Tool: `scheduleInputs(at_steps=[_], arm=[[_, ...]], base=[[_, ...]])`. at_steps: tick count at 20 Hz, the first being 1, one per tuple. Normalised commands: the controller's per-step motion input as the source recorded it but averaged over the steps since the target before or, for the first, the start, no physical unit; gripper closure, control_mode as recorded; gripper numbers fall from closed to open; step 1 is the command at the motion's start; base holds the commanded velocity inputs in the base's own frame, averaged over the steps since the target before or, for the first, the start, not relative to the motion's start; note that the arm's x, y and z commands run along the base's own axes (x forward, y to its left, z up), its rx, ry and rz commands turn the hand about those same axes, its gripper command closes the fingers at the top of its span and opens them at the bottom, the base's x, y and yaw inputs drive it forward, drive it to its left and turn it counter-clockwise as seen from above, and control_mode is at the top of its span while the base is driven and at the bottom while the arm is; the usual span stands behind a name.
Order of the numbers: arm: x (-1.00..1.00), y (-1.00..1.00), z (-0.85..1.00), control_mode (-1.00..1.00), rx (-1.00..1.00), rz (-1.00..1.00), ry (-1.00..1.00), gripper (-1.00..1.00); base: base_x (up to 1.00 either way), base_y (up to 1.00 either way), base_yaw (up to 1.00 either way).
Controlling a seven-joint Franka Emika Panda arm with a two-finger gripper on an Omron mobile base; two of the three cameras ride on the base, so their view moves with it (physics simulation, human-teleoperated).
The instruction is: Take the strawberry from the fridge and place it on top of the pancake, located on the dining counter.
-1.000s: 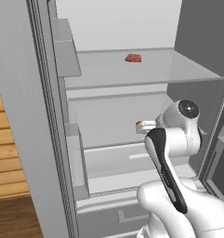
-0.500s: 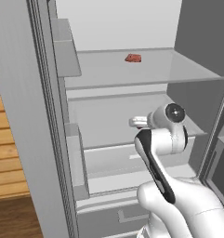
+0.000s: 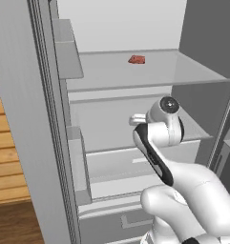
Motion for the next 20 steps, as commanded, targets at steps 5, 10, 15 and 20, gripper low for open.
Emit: scheduleInputs(at_steps=[5,10,15,20], arm=[[0.53,0.0,-0.26,-1.0,0.0,0.0,0.19,-1.0],[0.5,0.0,-0.46,-1.0,0.0,0.0,0.17,-1.0],[0.14,0.0,-0.32,-1.0,0.0,0.0,0.09,-1.0],[0.0,0.0,-0.29,-1.0,0.0,0.0,0.01,-1.0]], base=[[0.0,0.0,0.0],[0.0,0.0,0.0],[0.0,0.0,0.0],[0.0,0.0,0.0]])
